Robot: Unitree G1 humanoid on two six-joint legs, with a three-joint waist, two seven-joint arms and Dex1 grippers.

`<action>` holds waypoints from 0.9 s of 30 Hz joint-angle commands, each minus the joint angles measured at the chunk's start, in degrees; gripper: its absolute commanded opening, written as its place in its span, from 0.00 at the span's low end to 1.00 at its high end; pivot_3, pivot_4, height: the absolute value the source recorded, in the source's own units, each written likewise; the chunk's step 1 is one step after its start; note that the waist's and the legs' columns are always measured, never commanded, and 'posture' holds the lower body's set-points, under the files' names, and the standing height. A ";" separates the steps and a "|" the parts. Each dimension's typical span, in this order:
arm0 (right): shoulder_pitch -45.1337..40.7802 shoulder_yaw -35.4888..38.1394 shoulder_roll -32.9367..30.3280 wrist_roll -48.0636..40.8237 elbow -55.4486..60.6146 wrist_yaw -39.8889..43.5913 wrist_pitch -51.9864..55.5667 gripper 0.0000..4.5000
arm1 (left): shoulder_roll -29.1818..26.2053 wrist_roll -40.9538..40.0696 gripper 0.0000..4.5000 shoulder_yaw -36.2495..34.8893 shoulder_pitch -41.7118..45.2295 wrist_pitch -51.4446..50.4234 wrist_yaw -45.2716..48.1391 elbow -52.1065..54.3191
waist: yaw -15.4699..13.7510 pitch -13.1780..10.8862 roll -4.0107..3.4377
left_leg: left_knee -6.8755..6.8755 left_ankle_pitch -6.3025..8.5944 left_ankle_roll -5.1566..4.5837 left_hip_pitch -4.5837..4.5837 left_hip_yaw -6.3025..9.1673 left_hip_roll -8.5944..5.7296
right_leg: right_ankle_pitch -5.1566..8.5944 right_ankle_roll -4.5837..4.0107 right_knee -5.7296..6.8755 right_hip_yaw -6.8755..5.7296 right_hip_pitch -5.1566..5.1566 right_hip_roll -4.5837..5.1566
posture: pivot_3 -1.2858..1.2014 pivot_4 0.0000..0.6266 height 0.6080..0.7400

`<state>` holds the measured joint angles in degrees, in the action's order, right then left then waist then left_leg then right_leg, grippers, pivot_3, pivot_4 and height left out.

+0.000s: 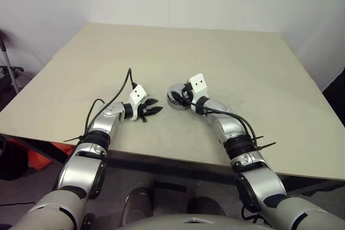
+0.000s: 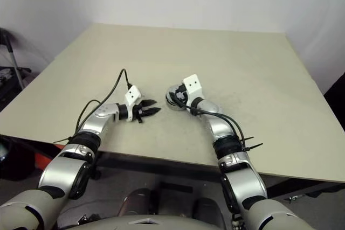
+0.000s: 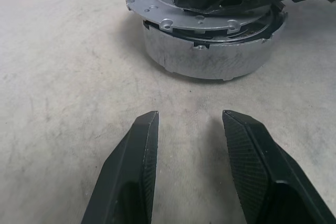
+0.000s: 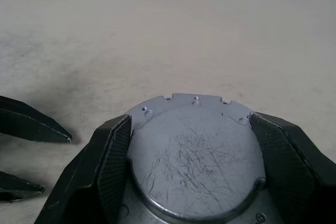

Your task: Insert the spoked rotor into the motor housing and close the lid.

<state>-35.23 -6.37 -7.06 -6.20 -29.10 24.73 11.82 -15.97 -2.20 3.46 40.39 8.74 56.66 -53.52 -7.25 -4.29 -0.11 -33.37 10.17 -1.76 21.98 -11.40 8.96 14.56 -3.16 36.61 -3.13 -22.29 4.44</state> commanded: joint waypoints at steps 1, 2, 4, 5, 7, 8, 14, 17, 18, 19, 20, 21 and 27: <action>0.28 2.76 -0.49 -3.62 5.77 2.51 2.50 0.70 | -0.63 -0.76 0.45 -0.77 1.21 0.60 -0.23 0.78 | -0.04 0.00 0.00 | 0.00 0.01 -0.02 0.01 0.00 0.00 | 0.00 0.00 0.00 0.00 -0.01 0.00 | 0.52 0.00 1.00; 0.50 2.80 -0.70 -3.73 6.56 2.94 3.01 0.70 | -0.64 -0.76 0.45 -0.77 1.22 0.63 -0.22 0.73 | -0.05 0.00 0.00 | 0.00 0.02 -0.04 0.02 0.00 0.00 | 0.00 0.00 0.00 0.00 -0.01 0.00 | 0.52 0.00 1.00; 1.10 2.15 -1.36 -3.15 7.47 3.73 3.75 0.70 | -0.59 -0.75 0.45 -0.75 1.24 0.65 -0.20 0.70 | -0.06 0.00 0.00 | 0.00 0.03 -0.05 0.04 0.00 0.00 | 0.00 0.00 -0.01 0.00 -0.03 0.00 | 0.52 0.00 1.00; 1.40 1.83 -1.56 -2.87 7.74 4.04 4.01 0.70 | -0.55 -0.74 0.45 -0.72 1.25 0.66 -0.20 0.69 | -0.07 0.00 0.00 | 0.00 0.03 -0.05 0.04 0.00 0.00 | 0.00 0.00 -0.01 0.00 -0.04 0.00 | 0.52 0.00 1.00; 2.11 1.30 -1.74 -2.28 7.89 4.27 4.26 0.70 | -0.44 -0.72 0.45 -0.68 1.35 0.67 -0.21 0.65 | -0.10 0.00 0.00 | 0.00 0.03 -0.05 0.05 0.00 0.00 | 0.00 0.00 -0.01 -0.01 -0.04 0.00 | 0.52 0.00 1.00; 2.46 1.07 -1.79 -2.03 7.89 4.29 4.29 0.70 | -0.38 -0.71 0.45 -0.67 1.42 0.69 -0.23 0.59 | -0.09 0.00 0.00 | 0.00 0.03 -0.05 0.05 0.00 0.00 | 0.00 0.00 -0.01 -0.01 -0.04 0.00 | 0.52 0.00 1.00; 3.71 -0.66 -2.08 0.65 7.07 3.27 3.14 0.70 | -0.36 -0.59 0.45 -0.58 1.62 0.77 -0.21 0.33 | -0.08 0.00 0.00 | -0.01 0.03 -0.04 0.02 0.00 0.00 | 0.00 0.00 -0.01 -0.01 -0.01 0.00 | 0.52 0.00 1.00; 3.57 -0.74 -1.90 1.17 6.34 2.85 2.86 0.70 | -0.35 -0.57 0.45 -0.54 1.58 0.69 -0.22 0.46 | -0.08 0.00 0.00 | -0.01 0.03 -0.04 0.01 0.00 0.00 | 0.00 0.00 -0.01 -0.01 0.00 0.00 | 0.52 0.00 1.00; 3.43 -0.67 -1.79 1.29 6.03 2.56 2.94 0.70 | -0.34 -0.57 0.45 -0.53 1.57 0.66 -0.24 0.52 | -0.08 0.00 0.00 | -0.01 0.03 -0.04 0.01 0.00 0.00 | 0.00 0.00 -0.01 -0.01 0.00 0.00 | 0.52 0.00 1.00; 3.27 -0.75 -1.77 1.53 5.72 2.40 2.76 0.70 | -0.35 -0.57 0.45 -0.52 1.52 0.65 -0.25 0.60 | -0.08 0.00 0.01 | -0.01 0.03 -0.04 0.01 0.00 0.00 | 0.00 0.00 -0.01 -0.01 0.00 0.00 | 0.52 0.00 1.00; 3.16 -0.82 -1.76 1.67 5.52 2.37 2.62 0.70 | -0.37 -0.58 0.45 -0.53 1.48 0.64 -0.27 0.68 | -0.08 0.00 0.00 | -0.01 0.03 -0.04 0.00 0.00 0.00 | 0.00 0.00 -0.01 -0.01 0.01 0.00 | 0.52 0.00 1.00; 3.10 -0.88 -1.74 1.74 5.41 2.37 2.54 0.70 | -0.40 -0.60 0.45 -0.55 1.46 0.62 -0.28 0.74 | -0.08 0.00 0.01 | -0.01 0.03 -0.04 0.00 0.00 0.00 | 0.00 0.00 -0.01 0.00 0.02 0.00 | 0.52 0.00 1.00; 3.17 -2.07 -1.88 3.14 4.82 2.62 1.99 0.70 | -0.54 -0.66 0.45 -0.71 1.47 0.59 -0.46 0.69 | -0.06 0.00 0.01 | -0.01 0.03 -0.04 -0.04 0.00 0.00 | 0.00 0.00 -0.01 -0.01 0.05 0.00 | 0.52 0.00 1.00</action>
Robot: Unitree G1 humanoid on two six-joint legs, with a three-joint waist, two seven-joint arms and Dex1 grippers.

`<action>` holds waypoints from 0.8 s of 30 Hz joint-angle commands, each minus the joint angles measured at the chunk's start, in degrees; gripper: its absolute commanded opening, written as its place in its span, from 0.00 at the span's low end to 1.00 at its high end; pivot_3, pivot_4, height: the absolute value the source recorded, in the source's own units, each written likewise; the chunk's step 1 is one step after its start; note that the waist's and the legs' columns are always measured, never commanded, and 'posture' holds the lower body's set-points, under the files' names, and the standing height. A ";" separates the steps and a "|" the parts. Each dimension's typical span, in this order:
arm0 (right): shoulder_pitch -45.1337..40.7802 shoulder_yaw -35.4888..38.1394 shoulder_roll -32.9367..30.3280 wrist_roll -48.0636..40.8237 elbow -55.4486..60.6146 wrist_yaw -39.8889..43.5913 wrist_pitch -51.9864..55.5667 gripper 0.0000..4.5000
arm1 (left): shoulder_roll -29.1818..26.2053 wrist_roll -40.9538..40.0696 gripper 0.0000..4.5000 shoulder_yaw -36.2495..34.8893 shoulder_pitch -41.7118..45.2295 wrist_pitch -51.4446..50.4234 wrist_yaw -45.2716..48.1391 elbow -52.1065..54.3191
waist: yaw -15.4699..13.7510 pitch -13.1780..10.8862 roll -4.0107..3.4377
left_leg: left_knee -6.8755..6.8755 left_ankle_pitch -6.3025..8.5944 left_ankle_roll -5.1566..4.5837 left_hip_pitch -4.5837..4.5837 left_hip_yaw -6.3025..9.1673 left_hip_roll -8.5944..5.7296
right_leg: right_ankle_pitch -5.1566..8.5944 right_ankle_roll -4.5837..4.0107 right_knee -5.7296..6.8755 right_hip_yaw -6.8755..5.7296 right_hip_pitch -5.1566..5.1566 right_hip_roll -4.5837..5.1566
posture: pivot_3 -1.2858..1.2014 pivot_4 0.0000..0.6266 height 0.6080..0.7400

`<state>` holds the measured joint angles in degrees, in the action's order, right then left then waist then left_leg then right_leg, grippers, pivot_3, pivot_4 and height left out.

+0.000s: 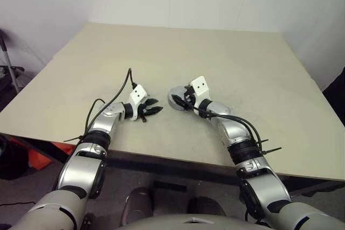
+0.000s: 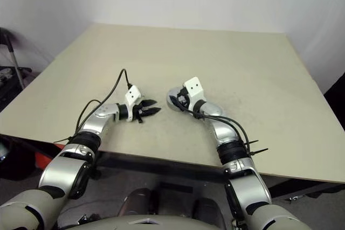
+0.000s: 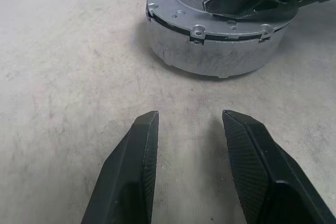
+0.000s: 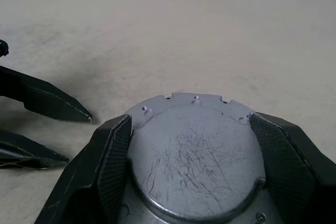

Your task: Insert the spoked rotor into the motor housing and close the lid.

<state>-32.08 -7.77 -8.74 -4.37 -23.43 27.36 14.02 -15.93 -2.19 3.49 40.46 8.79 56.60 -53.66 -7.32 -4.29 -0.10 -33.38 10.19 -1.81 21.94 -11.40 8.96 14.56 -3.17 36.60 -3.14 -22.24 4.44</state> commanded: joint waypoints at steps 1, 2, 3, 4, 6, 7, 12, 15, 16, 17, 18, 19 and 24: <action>0.10 -0.82 -0.15 1.43 -0.96 0.04 -0.20 0.70 | -0.54 -0.70 0.45 -0.76 1.41 0.51 -0.46 0.83 | 0.03 0.00 0.00 | 0.00 0.00 0.00 -0.02 0.00 0.00 | 0.00 0.00 0.00 0.00 0.01 0.00 | 0.52 0.00 1.00; 0.25 -1.21 -0.16 1.64 -1.03 0.31 -0.02 0.70 | -0.51 -0.75 0.45 -0.80 1.38 0.45 -0.48 0.87 | 0.05 0.00 0.00 | 0.00 0.00 0.00 -0.02 0.00 0.00 | 0.00 0.00 0.00 0.00 0.02 0.00 | 0.52 0.00 1.00; 0.39 -1.61 -0.17 1.87 -1.14 0.55 0.25 0.70 | -0.46 -0.89 0.45 -0.90 1.32 0.31 -0.49 0.95 | 0.05 0.00 0.00 | 0.00 0.00 0.00 -0.04 0.00 0.00 | 0.00 0.00 0.00 0.00 0.03 0.00 | 0.52 0.00 1.00; 0.45 -1.91 -0.11 2.21 -1.74 0.47 0.13 0.70 | -0.41 -1.02 0.45 -0.98 1.29 0.17 -0.49 1.05 | 0.06 0.00 0.00 | 0.00 0.00 0.00 -0.06 0.00 0.01 | 0.00 0.00 0.00 0.00 0.04 0.00 | 0.52 0.00 1.00; 0.46 -2.01 0.07 2.46 -3.00 0.31 -0.15 0.70 | -0.33 -1.19 0.45 -1.08 1.22 -0.02 -0.55 1.17 | 0.11 0.00 0.00 | 0.00 0.00 0.00 -0.10 0.00 0.01 | 0.00 0.00 0.00 0.00 0.08 0.00 | 0.52 0.00 1.00; 0.41 -1.95 0.17 2.49 -3.63 0.29 -0.16 0.70 | -0.32 -1.21 0.45 -1.08 1.17 -0.05 -0.57 1.23 | 0.13 0.00 0.00 | 0.01 0.00 0.00 -0.15 0.00 0.01 | 0.00 0.00 0.00 0.00 0.13 0.00 | 0.52 0.00 1.00; -0.47 -1.91 0.02 3.15 -6.54 -0.13 0.81 0.70 | -0.32 -1.34 0.45 -1.01 0.83 -0.31 -0.61 1.69 | 0.18 0.01 0.01 | 0.02 0.00 0.02 -0.44 0.00 0.02 | 0.01 0.00 -0.01 0.00 0.39 0.00 | 0.52 0.00 1.00; -1.11 -1.66 0.13 3.08 -8.22 -0.19 1.21 0.70 | -0.26 -1.38 0.45 -0.95 0.61 -0.41 -0.64 1.98 | 0.19 0.01 0.01 | 0.06 0.00 0.03 -0.79 0.00 0.03 | 0.02 0.00 -0.07 0.01 0.78 0.00 | 0.52 0.00 1.00; -1.34 -1.53 0.20 2.96 -8.67 -0.15 1.14 0.70 | -0.23 -1.39 0.45 -0.94 0.56 -0.43 -0.65 2.05 | 0.19 0.01 0.01 | 0.08 0.00 0.03 -0.96 0.00 0.04 | 0.02 0.01 -0.10 0.01 0.96 0.00 | 0.52 0.00 1.00; -1.60 -1.39 0.29 2.82 -9.14 -0.11 1.18 0.70 | -0.20 -1.41 0.45 -0.92 0.50 -0.46 -0.66 2.13 | 0.20 0.01 0.01 | 0.08 0.00 0.03 -1.03 0.00 0.04 | 0.03 0.01 -0.12 0.00 1.02 0.00 | 0.52 0.00 1.00; -1.82 -1.33 0.34 2.77 -9.49 -0.08 1.16 0.70 | -0.17 -1.42 0.45 -0.89 0.45 -0.48 -0.67 2.20 | 0.20 0.01 0.01 | 0.08 0.00 0.04 -1.07 0.00 0.05 | 0.03 0.02 -0.12 0.00 1.06 0.00 | 0.52 0.00 1.00; -2.10 -1.06 0.53 2.55 -9.93 -0.24 1.45 0.70 | -0.14 -1.44 0.45 -0.88 0.40 -0.51 -0.68 2.26 | 0.21 0.01 0.01 | 0.08 -0.01 0.05 -1.10 0.00 0.05 | 0.03 0.02 -0.12 0.01 1.07 0.00 | 0.52 0.00 1.00; -3.76 -0.01 1.09 3.15 -12.68 -2.38 1.34 0.70 | -0.02 -1.59 0.45 -0.78 -0.18 -0.79 -0.72 3.08 | 0.30 0.02 0.02 | 0.10 -0.05 0.12 -1.19 0.00 0.10 | 0.04 0.04 -0.12 0.00 1.10 -0.01 | 0.52 0.00 1.00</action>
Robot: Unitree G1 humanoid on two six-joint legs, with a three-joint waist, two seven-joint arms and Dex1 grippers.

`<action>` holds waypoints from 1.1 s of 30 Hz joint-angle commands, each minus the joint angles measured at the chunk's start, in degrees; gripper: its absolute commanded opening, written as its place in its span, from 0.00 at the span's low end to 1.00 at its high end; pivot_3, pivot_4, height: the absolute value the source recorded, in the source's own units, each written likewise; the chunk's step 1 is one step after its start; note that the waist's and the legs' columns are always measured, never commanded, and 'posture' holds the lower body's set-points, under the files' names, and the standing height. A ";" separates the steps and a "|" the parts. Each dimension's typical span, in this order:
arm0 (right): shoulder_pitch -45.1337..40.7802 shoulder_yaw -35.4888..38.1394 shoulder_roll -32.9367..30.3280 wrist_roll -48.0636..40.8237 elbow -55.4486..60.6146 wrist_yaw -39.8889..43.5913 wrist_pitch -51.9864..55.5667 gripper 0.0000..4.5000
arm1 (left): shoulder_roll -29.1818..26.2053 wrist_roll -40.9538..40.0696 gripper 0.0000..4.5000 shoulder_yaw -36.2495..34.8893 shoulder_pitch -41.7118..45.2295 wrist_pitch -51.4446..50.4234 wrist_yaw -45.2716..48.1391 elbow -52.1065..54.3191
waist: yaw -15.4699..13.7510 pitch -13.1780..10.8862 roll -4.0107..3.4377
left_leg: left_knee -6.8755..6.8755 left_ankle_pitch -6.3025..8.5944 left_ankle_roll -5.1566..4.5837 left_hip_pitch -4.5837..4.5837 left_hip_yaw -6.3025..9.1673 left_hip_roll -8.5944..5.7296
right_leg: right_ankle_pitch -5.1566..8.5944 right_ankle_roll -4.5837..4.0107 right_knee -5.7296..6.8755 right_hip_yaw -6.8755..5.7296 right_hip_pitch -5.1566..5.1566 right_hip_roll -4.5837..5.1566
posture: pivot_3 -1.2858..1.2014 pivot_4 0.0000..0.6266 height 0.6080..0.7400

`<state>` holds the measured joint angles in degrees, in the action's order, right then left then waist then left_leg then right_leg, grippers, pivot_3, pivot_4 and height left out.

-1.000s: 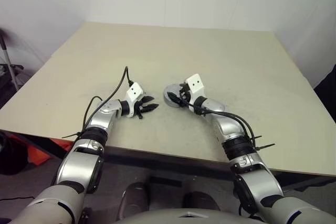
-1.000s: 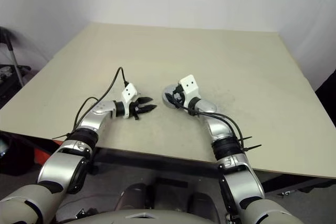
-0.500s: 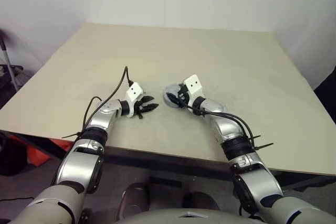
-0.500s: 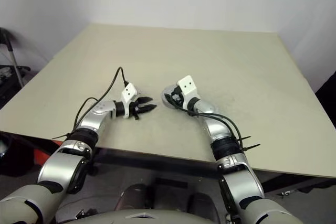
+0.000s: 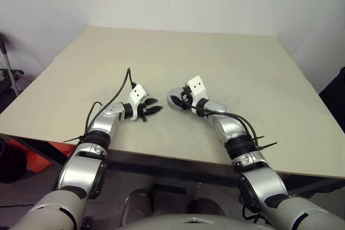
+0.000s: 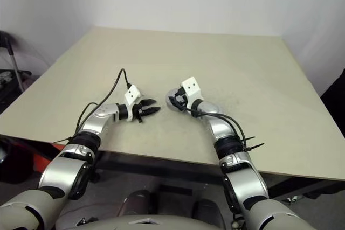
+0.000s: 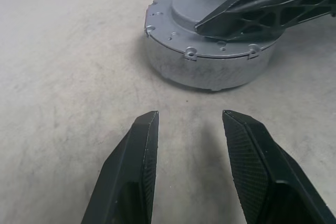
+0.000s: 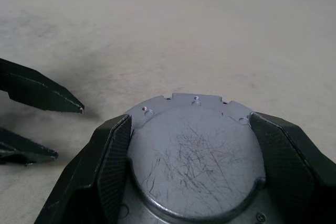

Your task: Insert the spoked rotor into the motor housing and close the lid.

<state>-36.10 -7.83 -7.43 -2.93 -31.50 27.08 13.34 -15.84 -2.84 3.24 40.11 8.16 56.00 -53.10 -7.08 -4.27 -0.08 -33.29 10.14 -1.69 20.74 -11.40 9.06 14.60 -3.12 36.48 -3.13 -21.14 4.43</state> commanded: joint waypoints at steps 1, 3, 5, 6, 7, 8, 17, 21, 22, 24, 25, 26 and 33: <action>0.12 -0.16 -0.27 2.01 -4.87 -2.13 1.76 0.70 | -0.10 -0.97 0.45 -0.53 0.05 -0.27 -0.12 2.71 | 0.09 0.00 0.00 | 0.00 -0.01 0.01 -0.02 0.00 0.01 | 0.01 0.01 0.00 0.00 0.00 0.00 | 0.52 0.00 1.00; -0.06 -0.36 -0.13 2.12 -5.15 -2.17 1.76 0.70 | -0.06 -1.02 0.45 -0.54 -0.20 -0.57 -0.25 3.10 | 0.11 0.00 0.00 | 0.01 -0.03 0.05 -0.05 0.00 0.03 | 0.18 0.31 0.00 0.00 -0.01 0.00 | 0.52 0.00 1.00; -0.44 -0.55 -0.14 2.54 -6.03 -2.71 1.82 0.70 | 0.08 -1.23 0.45 -0.74 -0.28 -1.02 -0.46 3.28 | 0.11 0.00 0.00 | 0.03 -0.04 0.06 -0.08 -0.01 0.03 | 0.21 0.37 0.00 0.00 0.00 0.00 | 0.52 0.00 1.00; -0.60 -0.77 -0.26 2.91 -6.59 -2.91 1.62 0.70 | 0.19 -1.43 0.45 -0.90 -0.25 -1.33 -0.57 3.33 | 0.12 0.00 0.00 | 0.04 -0.04 0.06 -0.11 -0.01 0.03 | 0.22 0.38 0.00 0.00 0.02 0.00 | 0.52 0.00 1.00; -0.71 -1.01 -0.39 3.20 -7.04 -2.92 1.36 0.70 | 0.33 -1.72 0.45 -1.13 -0.14 -1.73 -0.70 3.37 | 0.13 0.00 0.00 | 0.04 -0.04 0.06 -0.13 -0.01 0.03 | 0.22 0.38 0.00 0.00 0.04 0.00 | 0.52 0.00 1.00; -0.77 -1.15 -0.46 3.31 -7.33 -2.82 1.17 0.70 | 0.60 -2.32 0.45 -1.60 0.05 -2.46 -0.89 3.47 | 0.14 0.00 0.00 | 0.05 -0.04 0.06 -0.19 -0.01 0.03 | 0.22 0.39 0.00 0.00 0.07 0.00 | 0.52 0.00 1.00; -0.11 -1.51 -0.96 3.34 -6.37 -2.37 1.32 0.70 | 5.08 -13.24 0.26 -11.96 8.52 -20.55 -9.14 1.93 | 0.13 -0.01 0.01 | 0.07 -0.03 0.06 -0.32 -0.02 0.03 | 0.23 0.41 -0.02 0.00 0.15 0.00 | 0.52 0.00 1.00; 0.05 -1.49 -1.29 3.41 -5.86 -2.45 1.28 0.70 | 6.77 -15.38 0.01 -14.03 12.55 -25.57 -10.20 -0.82 | 0.12 -0.01 0.01 | 0.09 -0.03 0.06 -0.34 -0.01 0.02 | 0.23 0.41 -0.10 0.00 0.19 0.00 | 0.52 0.00 1.00; 0.12 -1.47 -1.39 3.43 -5.72 -2.49 1.26 0.70 | 7.11 -15.68 0.01 -14.06 13.35 -26.69 -9.91 -1.23 | 0.10 -0.01 0.01 | 0.11 -0.03 0.06 -0.34 -0.01 0.02 | 0.23 0.41 -0.13 0.00 0.20 0.00 | 0.52 0.00 1.00; 0.26 -1.40 -1.55 3.46 -5.42 -2.64 1.30 0.70 | 7.52 -15.97 0.01 -13.97 14.42 -28.68 -9.85 -1.68 | 0.10 -0.01 0.01 | 0.20 -0.03 0.06 -0.33 -0.02 0.02 | 0.23 0.41 -0.22 0.00 0.20 -0.01 | 0.52 0.00 1.00; 0.31 -1.36 -1.59 3.46 -5.30 -2.71 1.34 0.70 | 7.58 -16.03 0.01 -13.89 14.74 -29.46 -10.02 -1.80 | 0.12 -0.01 0.01 | 0.21 -0.04 0.06 -0.33 -0.02 0.02 | 0.23 0.40 -0.24 0.00 0.20 -0.01 | 0.52 0.00 1.00; 0.42 -1.22 -1.70 3.43 -5.17 -2.86 1.35 0.70 | 7.65 -15.58 0.01 -13.44 14.90 -30.69 -10.67 -2.19 | 0.12 -0.01 0.01 | 0.22 -0.03 0.06 -0.32 -0.02 0.02 | 0.23 0.40 -0.25 0.00 0.20 -0.01 | 0.52 0.00 1.00; 0.50 0.53 -2.00 2.69 -3.67 -4.70 2.05 0.70 | 7.09 -9.05 0.01 -8.37 11.70 -34.96 -17.49 -5.30 | 0.08 -0.01 0.02 | 0.60 -0.03 0.06 -0.39 -0.02 0.00 | 0.21 0.45 -0.83 0.00 0.37 -0.06 | 0.52 0.00 1.00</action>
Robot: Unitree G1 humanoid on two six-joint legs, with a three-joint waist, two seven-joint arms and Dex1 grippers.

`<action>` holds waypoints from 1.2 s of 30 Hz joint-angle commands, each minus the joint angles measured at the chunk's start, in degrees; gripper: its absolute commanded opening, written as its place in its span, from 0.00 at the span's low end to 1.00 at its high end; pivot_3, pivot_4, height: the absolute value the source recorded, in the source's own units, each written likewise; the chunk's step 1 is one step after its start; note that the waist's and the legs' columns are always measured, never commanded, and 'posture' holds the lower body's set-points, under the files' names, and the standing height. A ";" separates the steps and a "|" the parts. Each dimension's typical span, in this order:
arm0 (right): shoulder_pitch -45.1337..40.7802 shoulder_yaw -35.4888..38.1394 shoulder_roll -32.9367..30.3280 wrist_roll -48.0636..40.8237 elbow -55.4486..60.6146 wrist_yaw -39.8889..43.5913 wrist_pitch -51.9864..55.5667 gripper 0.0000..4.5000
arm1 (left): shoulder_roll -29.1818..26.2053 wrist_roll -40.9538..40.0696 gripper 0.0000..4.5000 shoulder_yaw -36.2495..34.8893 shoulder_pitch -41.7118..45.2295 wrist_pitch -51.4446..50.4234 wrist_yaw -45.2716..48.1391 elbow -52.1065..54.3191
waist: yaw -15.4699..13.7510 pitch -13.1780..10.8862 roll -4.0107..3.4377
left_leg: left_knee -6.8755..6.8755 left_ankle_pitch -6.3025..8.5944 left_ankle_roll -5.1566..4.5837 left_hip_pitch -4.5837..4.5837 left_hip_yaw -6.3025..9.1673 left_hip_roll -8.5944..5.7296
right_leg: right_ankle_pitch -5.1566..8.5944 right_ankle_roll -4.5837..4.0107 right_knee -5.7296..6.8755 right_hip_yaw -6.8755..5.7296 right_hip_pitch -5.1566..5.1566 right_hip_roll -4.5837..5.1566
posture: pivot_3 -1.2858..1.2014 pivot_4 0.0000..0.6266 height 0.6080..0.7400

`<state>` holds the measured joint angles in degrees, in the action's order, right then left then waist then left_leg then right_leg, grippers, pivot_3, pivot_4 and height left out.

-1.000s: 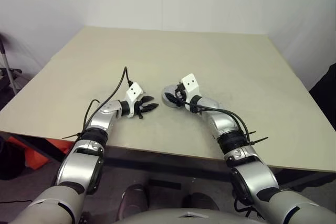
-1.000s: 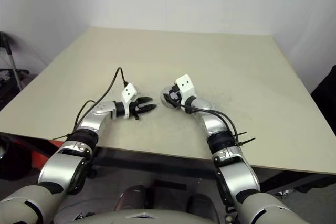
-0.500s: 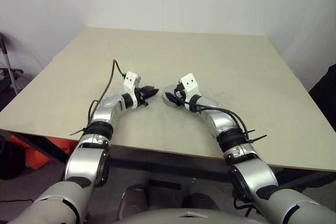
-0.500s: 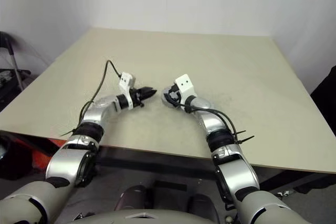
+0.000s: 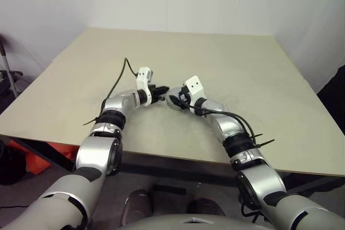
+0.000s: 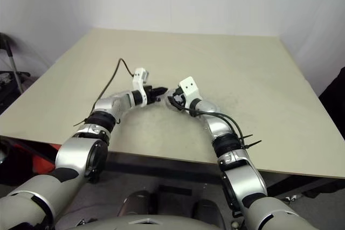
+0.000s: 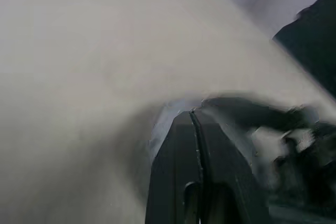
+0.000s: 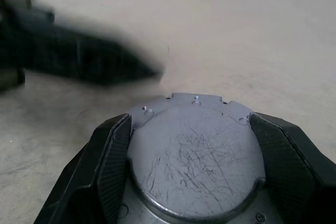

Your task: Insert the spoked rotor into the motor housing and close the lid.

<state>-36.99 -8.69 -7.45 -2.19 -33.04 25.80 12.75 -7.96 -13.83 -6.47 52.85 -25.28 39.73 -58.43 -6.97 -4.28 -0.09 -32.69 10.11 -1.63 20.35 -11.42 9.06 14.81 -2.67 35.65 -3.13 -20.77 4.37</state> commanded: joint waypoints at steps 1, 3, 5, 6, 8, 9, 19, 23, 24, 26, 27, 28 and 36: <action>1.41 1.51 -1.98 1.89 -1.90 -3.51 2.82 0.70 | -0.80 1.70 0.01 1.24 -1.43 -1.72 -0.84 0.50 | 0.01 0.00 0.01 | 0.04 0.00 0.00 -0.04 0.00 0.01 | -0.01 0.01 -0.14 -0.03 0.08 0.00 | 0.52 0.00 1.00; 1.58 1.52 -2.04 1.88 -0.82 -3.53 3.19 0.70 | -0.73 0.41 0.01 0.54 -2.33 -3.82 0.23 2.51 | 0.01 -0.02 -0.03 | 0.05 0.00 0.00 -0.26 0.00 -0.04 | 0.00 0.01 -0.27 -0.02 0.29 0.02 | 0.52 0.00 1.00; 1.83 1.44 -2.05 1.93 0.00 -3.56 3.48 0.70 | -0.67 -0.44 0.01 0.10 -3.23 -5.22 1.08 4.35 | -0.11 -0.06 0.05 | 0.14 0.01 -0.01 -0.26 0.00 -0.04 | 0.00 0.02 -0.49 -0.03 0.35 0.01 | 0.52 0.00 1.00; 1.97 1.35 -2.07 1.99 0.28 -3.55 3.59 0.70 | -0.47 -1.17 0.01 -0.53 -3.87 -5.12 1.18 5.59 | -0.11 -0.05 0.03 | 0.18 0.00 -0.01 -0.26 0.00 -0.03 | 0.00 0.02 -0.58 -0.03 0.38 0.01 | 0.52 0.00 1.00; 2.13 1.17 -2.12 2.11 0.51 -3.52 3.73 0.70 | -0.05 -3.51 0.01 -2.97 -4.39 -4.79 0.86 7.40 | -0.08 -0.06 0.00 | 0.32 0.00 0.00 -0.27 -0.01 -0.08 | -0.01 0.01 -0.81 -0.03 0.43 0.01 | 0.52 0.00 1.00; 2.20 1.08 -2.14 2.16 0.60 -3.48 3.77 0.70 | 0.15 -4.91 0.01 -4.61 -4.30 -4.39 0.31 7.98 | -0.07 -0.06 0.01 | 0.34 0.00 0.00 -0.26 -0.01 -0.09 | -0.01 0.01 -0.85 -0.03 0.43 0.01 | 0.52 0.00 1.00; 1.98 0.53 -1.98 2.30 1.00 -3.11 4.35 0.70 | 1.78 -11.43 0.01 -11.35 2.76 -8.60 -1.46 3.46 | -0.10 -0.07 0.03 | 0.44 0.00 0.00 -0.26 -0.02 -0.10 | -0.01 0.02 -0.87 -0.04 0.42 0.01 | 0.52 0.00 1.00; 1.95 0.44 -1.85 2.28 1.11 -3.17 4.29 0.70 | 2.81 -9.29 0.01 -9.68 4.74 -10.37 -2.34 -0.82 | -0.04 -0.07 0.03 | 0.46 0.00 -0.01 -0.27 -0.02 -0.12 | -0.01 0.03 -0.92 -0.03 0.41 0.01 | 0.52 0.00 1.00; 1.99 0.44 -1.84 2.26 1.18 -3.22 4.30 0.70 | 2.90 -8.23 0.01 -8.99 5.01 -10.64 -3.70 -2.16 | -0.05 -0.07 0.03 | 0.47 0.00 -0.01 -0.27 -0.02 -0.11 | -0.01 0.03 -0.92 -0.03 0.40 0.01 | 0.52 0.00 1.00; 2.15 0.54 -1.78 2.20 1.48 -3.49 4.38 0.70 | 3.09 -6.01 0.01 -7.59 5.03 -10.47 -6.80 -4.63 | -0.07 -0.09 0.05 | 0.52 0.00 -0.01 -0.28 -0.02 -0.11 | -0.01 0.03 -0.92 -0.03 0.38 0.01 | 0.52 0.00 1.00; 2.25 0.63 -1.82 2.14 1.80 -3.60 4.52 0.70 | 3.14 -5.44 0.01 -7.29 4.88 -10.26 -7.59 -5.29 | -0.10 -0.08 0.05 | 0.55 0.00 -0.01 -0.27 -0.01 -0.10 | -0.01 0.04 -0.90 -0.03 0.35 0.01 | 0.52 0.00 1.00; 2.32 0.72 -1.87 2.06 2.10 -3.70 4.68 0.70 | 3.16 -5.10 0.01 -7.19 4.75 -10.10 -7.93 -5.65 | -0.11 -0.07 0.03 | 0.59 0.00 0.00 -0.31 -0.01 -0.09 | -0.01 0.04 -0.91 -0.04 0.38 0.00 | 0.52 0.00 1.00; 2.46 1.76 -1.89 1.28 3.73 -4.76 6.31 0.70 | 3.04 -5.15 0.01 -7.08 4.19 -10.25 -6.27 -4.84 | -0.15 -0.07 0.03 | 0.59 0.01 -0.01 -0.38 0.00 -0.13 | 0.00 0.05 -1.00 -0.04 0.47 0.01 | 0.52 0.00 1.00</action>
<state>-35.28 -8.96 -7.80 -2.28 -27.69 24.17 17.05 -4.97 -19.95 -14.42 57.45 -34.86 33.30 -62.75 -7.12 -4.35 -0.06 -32.10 10.11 -1.64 19.98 -11.42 8.94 14.81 -2.62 34.65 -3.17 -20.30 4.38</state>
